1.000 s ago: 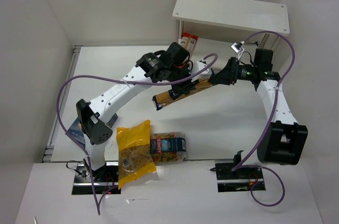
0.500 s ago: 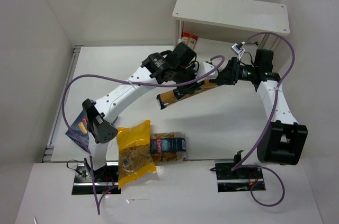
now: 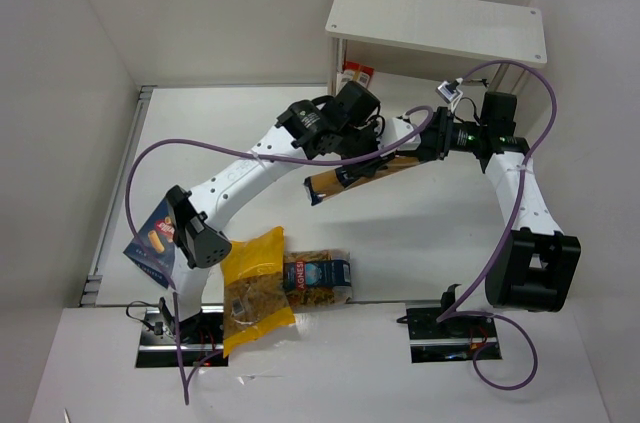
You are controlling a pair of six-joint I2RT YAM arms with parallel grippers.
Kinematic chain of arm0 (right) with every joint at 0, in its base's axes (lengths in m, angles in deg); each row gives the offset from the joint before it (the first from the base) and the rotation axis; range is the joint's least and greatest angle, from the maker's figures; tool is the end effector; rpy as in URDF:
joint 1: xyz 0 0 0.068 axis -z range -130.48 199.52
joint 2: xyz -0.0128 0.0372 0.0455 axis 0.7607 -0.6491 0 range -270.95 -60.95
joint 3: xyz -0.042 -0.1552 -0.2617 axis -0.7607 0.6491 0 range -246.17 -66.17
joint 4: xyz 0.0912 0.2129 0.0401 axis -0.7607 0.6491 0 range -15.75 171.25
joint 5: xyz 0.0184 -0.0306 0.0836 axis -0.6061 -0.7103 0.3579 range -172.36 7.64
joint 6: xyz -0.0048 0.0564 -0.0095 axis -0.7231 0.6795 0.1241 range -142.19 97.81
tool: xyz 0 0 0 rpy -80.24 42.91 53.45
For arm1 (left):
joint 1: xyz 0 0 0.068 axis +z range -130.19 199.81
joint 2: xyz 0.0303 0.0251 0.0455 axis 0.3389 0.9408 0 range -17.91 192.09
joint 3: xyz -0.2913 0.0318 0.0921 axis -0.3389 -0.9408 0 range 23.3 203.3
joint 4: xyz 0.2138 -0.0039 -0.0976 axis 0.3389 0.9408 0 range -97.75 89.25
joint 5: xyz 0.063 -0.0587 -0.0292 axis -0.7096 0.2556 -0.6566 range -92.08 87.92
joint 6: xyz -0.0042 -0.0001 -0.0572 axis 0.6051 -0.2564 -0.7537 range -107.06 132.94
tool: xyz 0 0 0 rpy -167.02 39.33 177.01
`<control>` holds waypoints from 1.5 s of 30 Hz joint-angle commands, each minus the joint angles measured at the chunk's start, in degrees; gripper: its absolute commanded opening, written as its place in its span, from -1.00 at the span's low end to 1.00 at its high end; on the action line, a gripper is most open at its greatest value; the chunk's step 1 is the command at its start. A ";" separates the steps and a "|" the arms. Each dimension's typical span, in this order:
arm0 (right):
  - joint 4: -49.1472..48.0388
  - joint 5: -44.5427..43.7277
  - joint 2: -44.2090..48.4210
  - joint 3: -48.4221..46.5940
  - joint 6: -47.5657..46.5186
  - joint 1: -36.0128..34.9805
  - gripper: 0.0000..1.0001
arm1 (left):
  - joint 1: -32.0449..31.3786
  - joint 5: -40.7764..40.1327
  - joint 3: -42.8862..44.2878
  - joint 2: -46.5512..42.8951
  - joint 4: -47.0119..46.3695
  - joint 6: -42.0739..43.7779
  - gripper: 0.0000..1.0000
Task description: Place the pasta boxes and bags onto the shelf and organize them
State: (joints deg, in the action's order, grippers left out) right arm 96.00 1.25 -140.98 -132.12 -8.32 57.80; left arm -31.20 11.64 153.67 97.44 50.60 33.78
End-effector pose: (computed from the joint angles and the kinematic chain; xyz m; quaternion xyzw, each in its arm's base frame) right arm 0.2596 0.0031 0.3679 -0.1704 0.7096 0.6093 0.3100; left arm 0.2595 -0.3360 0.4203 0.5732 0.7105 -0.2082 0.3512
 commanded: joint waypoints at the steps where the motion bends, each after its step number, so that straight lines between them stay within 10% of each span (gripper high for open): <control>1: -2.42 -0.29 0.40 0.56 0.37 0.16 0.63 | -0.76 2.28 4.99 -1.09 -6.58 0.43 -1.00; 23: -8.74 3.48 1.98 4.08 7.66 -0.89 0.40 | -0.76 -0.44 9.03 1.19 -6.58 1.48 -1.00; 29: -16.28 5.42 1.98 5.84 13.28 -2.29 -0.08 | -0.76 -1.58 9.03 1.19 -6.58 2.01 -1.00; 34: -26.76 9.46 1.37 8.38 24.88 -5.01 -1.00 | -0.76 -2.72 10.08 2.25 -6.58 2.54 -1.00; 45: -27.92 9.99 2.51 9.18 27.53 -7.75 -1.00 | -0.76 -9.49 10.09 2.86 -7.63 2.54 -1.00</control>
State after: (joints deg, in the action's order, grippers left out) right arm 68.46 -0.15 -140.57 -123.33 15.96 53.36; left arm -31.39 4.97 160.31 101.05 57.68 35.12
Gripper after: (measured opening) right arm 0.655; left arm 0.353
